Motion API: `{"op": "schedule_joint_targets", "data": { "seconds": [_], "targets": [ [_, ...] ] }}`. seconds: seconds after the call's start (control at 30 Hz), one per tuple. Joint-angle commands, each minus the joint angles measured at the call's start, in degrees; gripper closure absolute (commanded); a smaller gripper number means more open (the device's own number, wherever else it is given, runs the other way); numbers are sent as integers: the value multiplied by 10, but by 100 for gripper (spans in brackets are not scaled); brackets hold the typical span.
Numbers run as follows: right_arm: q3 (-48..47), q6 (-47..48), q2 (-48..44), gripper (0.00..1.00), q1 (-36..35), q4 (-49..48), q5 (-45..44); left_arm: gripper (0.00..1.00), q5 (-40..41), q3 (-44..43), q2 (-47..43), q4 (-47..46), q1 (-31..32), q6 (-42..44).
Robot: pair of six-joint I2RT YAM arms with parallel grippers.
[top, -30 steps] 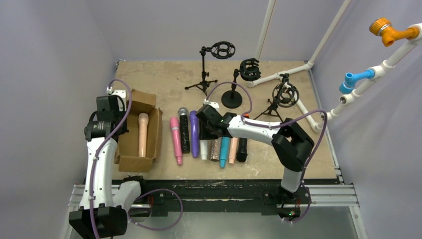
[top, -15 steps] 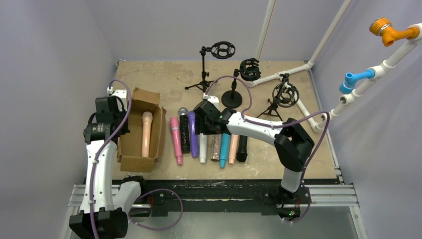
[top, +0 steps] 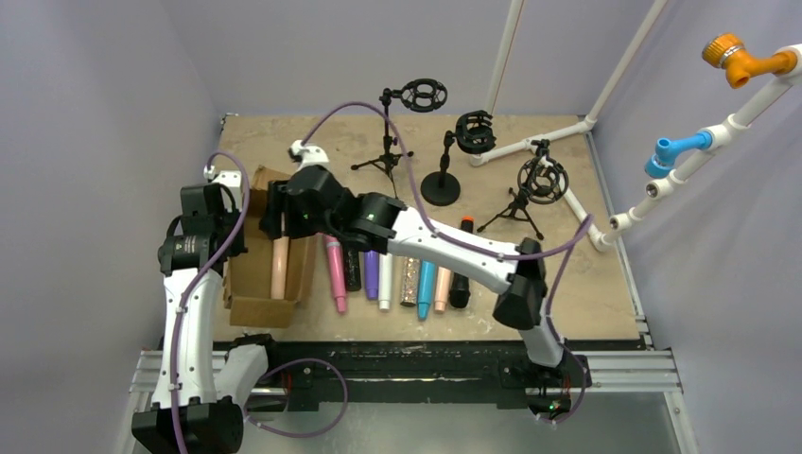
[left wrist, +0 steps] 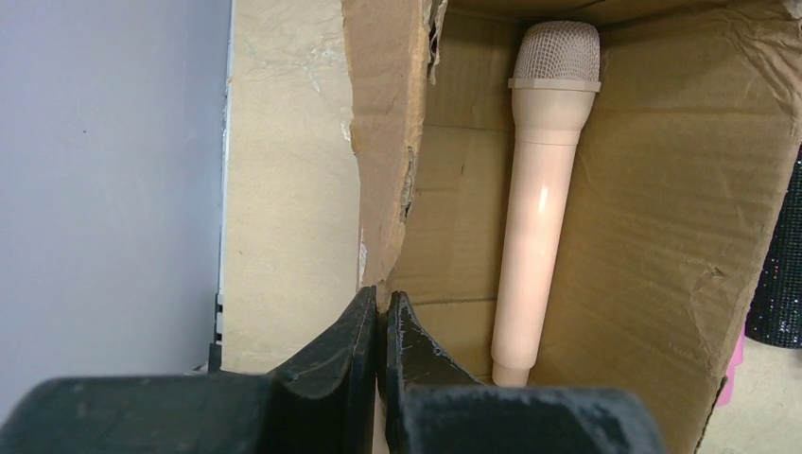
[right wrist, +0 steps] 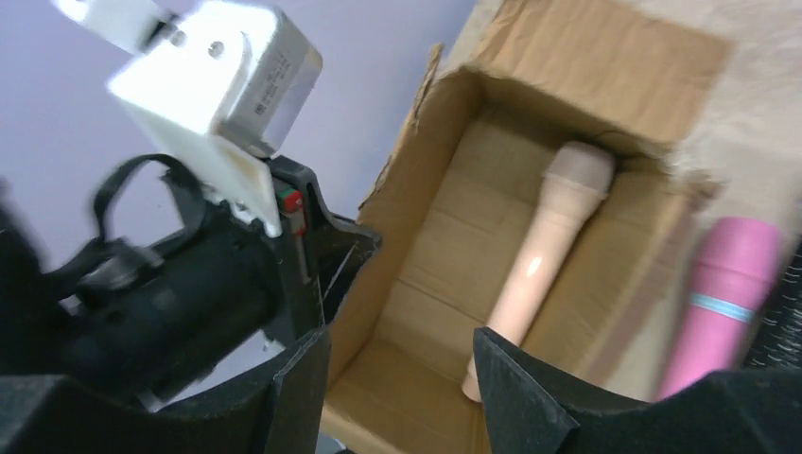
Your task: Attach the microphones to the stand
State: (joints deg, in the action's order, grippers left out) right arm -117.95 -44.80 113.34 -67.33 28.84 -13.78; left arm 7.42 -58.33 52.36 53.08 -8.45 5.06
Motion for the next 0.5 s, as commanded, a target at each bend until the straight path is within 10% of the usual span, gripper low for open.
{"op": "schedule_joint_targets", "data": {
  "seconds": [0.0,0.47],
  "targets": [
    [-85,9,119,40,-2,45,58,100,-16,-23,-18,-11,1,-20],
    [-140,-9,257,39,5,57,71,100,-116,-52,-39,15,3,-38]
  ]
}}
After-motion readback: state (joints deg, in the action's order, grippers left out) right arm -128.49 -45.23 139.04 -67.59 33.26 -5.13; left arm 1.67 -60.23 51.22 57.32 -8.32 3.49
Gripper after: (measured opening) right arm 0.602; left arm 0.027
